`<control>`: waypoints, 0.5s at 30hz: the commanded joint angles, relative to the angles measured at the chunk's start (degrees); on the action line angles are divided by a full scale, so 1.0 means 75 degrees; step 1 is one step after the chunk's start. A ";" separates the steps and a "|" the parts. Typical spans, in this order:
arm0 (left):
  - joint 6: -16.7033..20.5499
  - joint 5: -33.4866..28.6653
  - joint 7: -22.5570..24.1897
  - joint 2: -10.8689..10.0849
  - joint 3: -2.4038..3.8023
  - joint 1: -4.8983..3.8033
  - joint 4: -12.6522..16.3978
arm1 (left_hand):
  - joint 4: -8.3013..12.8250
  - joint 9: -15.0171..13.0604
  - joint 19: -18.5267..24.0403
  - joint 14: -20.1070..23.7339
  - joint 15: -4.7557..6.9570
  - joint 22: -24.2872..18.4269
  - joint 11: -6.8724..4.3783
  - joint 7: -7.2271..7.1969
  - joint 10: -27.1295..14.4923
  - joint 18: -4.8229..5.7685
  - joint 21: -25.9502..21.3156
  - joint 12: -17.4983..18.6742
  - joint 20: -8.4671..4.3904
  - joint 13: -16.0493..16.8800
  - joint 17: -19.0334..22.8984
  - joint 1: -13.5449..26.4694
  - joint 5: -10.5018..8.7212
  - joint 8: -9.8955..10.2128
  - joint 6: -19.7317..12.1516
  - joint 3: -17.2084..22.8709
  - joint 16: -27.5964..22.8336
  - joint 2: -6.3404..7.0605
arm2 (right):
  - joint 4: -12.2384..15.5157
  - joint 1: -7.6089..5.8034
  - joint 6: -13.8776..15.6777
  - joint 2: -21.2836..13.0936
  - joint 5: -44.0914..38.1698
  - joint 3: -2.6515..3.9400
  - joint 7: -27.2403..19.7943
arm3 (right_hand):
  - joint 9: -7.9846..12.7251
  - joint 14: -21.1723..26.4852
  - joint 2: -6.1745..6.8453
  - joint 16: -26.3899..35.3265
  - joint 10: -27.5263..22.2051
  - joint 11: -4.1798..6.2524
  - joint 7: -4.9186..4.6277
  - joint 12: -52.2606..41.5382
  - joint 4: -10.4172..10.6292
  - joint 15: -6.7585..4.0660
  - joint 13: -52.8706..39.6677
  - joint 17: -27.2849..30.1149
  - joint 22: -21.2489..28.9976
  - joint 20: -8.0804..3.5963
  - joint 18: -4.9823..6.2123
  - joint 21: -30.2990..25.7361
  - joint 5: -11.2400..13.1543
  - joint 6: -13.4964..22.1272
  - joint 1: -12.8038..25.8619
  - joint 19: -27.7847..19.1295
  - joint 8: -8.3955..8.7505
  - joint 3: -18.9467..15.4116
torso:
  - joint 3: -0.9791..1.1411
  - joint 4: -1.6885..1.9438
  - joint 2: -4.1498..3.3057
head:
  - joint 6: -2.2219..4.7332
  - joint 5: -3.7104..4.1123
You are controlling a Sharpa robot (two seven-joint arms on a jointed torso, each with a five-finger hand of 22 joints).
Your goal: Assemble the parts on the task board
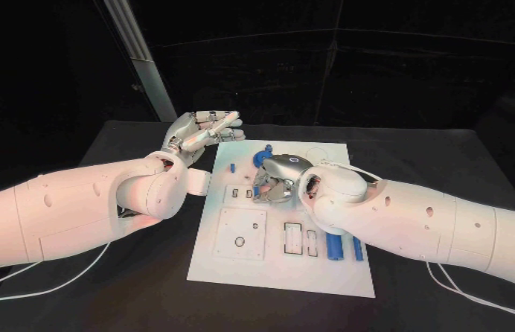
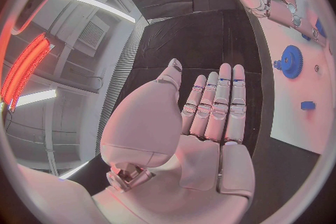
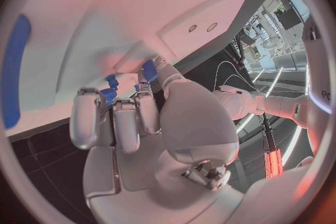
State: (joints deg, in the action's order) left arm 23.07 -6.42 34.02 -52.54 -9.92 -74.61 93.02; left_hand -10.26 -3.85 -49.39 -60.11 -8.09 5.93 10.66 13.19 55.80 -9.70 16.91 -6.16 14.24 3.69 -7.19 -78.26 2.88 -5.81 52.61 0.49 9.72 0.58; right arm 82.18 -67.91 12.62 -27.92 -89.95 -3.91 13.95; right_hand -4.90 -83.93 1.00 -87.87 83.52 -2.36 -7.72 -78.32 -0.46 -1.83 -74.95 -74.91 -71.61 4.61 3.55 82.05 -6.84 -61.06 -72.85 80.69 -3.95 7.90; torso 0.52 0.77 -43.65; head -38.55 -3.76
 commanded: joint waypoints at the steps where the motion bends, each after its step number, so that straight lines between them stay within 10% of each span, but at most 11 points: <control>1: -0.0102 0.0002 0.0027 0.0005 0.0005 -0.0012 0.0004 | 0.0030 0.0006 -0.0052 -0.0062 0.0014 -0.0017 -0.0023 -0.0012 -0.0016 -0.0114 -0.0044 0.0055 0.0020 -0.0005 -0.0011 -0.0014 0.0001 0.0047 0.0058 -0.0027 -0.0053 -0.0088 | -0.0024 0.0039 -0.0144 -0.0006 -0.0102 -0.0045 0.0230 | 0.0019 -0.0664 0.0042 0.0043 -0.0001 -0.0068 -0.0010 0.0071 0.0029 0.0072 -0.0879 -0.1377 0.0030 0.0032 0.0033 -0.0043 0.0046 0.0101 0.0124 -0.0053 0.0043 -0.0094 | 0.0003 0.0000 -0.0003 | 0.0004 0.0002; 15: -0.0119 0.0002 0.0008 0.0006 0.0005 -0.0011 -0.0005 | 0.0030 0.0006 -0.0052 -0.0062 0.0014 -0.0017 -0.0023 -0.0012 -0.0016 -0.0114 -0.0044 0.0055 0.0020 -0.0005 -0.0011 -0.0014 0.0001 0.0047 0.0058 -0.0027 -0.0053 -0.0088 | 0.0046 0.0040 0.0467 -0.0021 -0.0142 -0.0045 0.0261 | 0.0095 -0.0653 0.0243 0.0073 -0.0193 -0.0146 -0.0089 0.0388 0.0370 0.0139 -0.0647 -0.1334 0.0130 0.0096 0.0052 -0.0109 0.0018 0.0533 0.0355 -0.0095 0.0036 -0.0558 | 0.0002 0.0001 0.0002 | 0.0006 0.0007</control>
State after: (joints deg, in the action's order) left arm 22.97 -6.43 33.91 -52.54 -9.92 -74.61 92.96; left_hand -10.26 -3.85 -49.39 -60.11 -8.09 5.86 10.66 13.19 55.80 -9.70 16.91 -5.92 14.24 3.70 -7.18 -78.26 2.88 -5.81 52.61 0.49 9.72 0.58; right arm 82.43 -67.65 14.20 -27.97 -90.51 -4.14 14.95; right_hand -4.28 -84.15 2.69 -87.66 82.39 -3.49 -8.37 -75.64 2.30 -1.22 -74.95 -74.91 -70.67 5.03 3.54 81.58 -6.85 -57.35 -70.70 80.27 -3.49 4.11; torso 0.53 0.77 -43.66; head -38.52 -3.71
